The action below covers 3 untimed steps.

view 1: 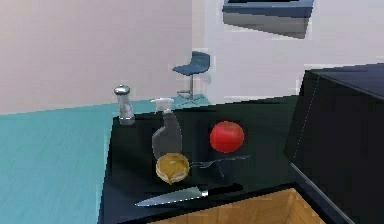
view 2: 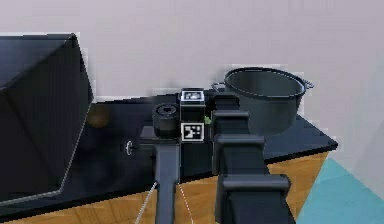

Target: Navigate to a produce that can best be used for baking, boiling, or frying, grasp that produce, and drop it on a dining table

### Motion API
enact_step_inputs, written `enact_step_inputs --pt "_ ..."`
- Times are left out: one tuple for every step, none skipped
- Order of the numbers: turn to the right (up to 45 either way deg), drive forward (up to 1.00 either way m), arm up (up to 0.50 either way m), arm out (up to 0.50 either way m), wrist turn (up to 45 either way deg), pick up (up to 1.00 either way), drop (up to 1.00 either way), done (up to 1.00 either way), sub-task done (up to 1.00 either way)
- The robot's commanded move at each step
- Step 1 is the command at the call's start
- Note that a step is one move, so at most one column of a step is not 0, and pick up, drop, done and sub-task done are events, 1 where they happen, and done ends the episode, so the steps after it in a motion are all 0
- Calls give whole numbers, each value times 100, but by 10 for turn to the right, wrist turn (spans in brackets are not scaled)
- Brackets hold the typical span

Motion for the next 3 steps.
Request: enact_step_inputs --pt "0 0 0 0 450 0 0 0 0" --pt "0 0 0 0 450 0 0 0 0" --pt "0 0 0 0 450 0 0 0 0"
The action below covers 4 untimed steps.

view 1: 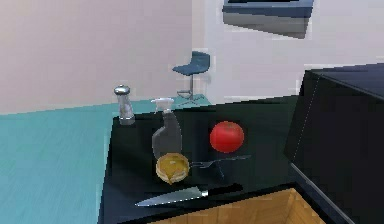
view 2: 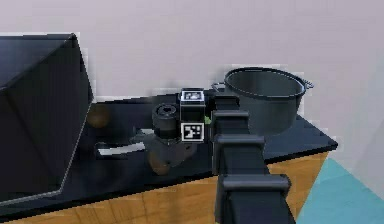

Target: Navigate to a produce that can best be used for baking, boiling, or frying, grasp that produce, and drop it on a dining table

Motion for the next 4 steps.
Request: enact_step_inputs --pt "0 0 0 0 270 0 0 0 0" --pt "0 0 -12 0 0 0 0 0 0" --pt "0 0 0 0 0 100 0 0 0" --pt "0 0 10 0 0 0 0 0 0"
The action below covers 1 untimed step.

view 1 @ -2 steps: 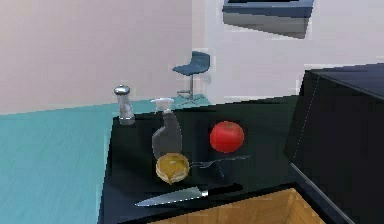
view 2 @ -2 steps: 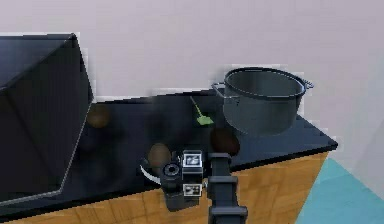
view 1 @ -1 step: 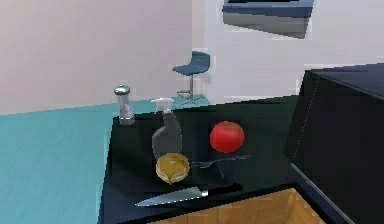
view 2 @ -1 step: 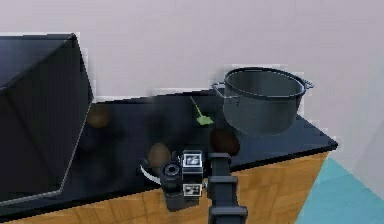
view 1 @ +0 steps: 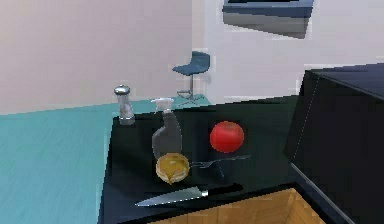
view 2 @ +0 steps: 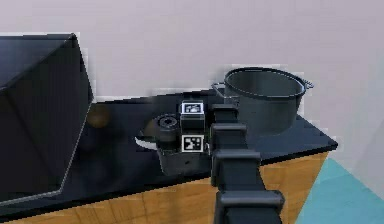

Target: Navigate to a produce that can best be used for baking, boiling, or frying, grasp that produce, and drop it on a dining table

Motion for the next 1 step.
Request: enact_step_inputs --pt "0 0 2 0 0 0 0 0 0"
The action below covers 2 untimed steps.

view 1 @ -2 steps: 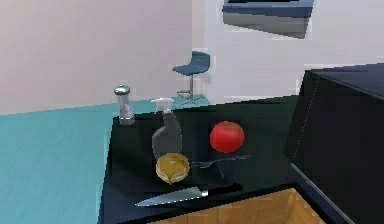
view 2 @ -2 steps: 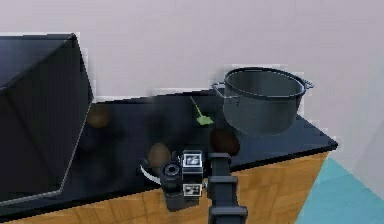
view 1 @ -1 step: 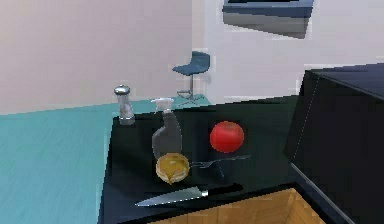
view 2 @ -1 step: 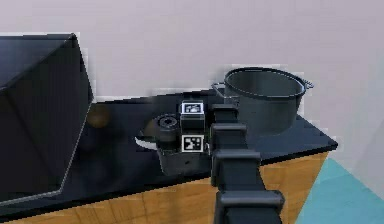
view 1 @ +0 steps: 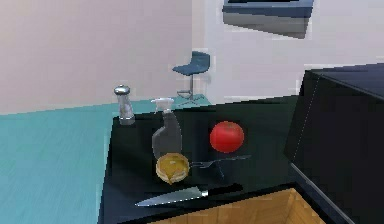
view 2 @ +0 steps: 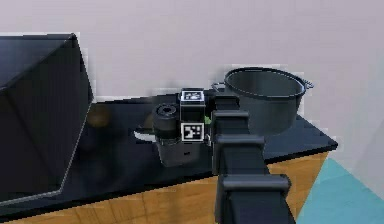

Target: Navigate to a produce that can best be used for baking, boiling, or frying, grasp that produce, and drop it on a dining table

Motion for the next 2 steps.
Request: enact_step_inputs --pt "0 0 0 0 -450 0 0 0 0" --pt "0 0 0 0 -450 0 0 0 0"
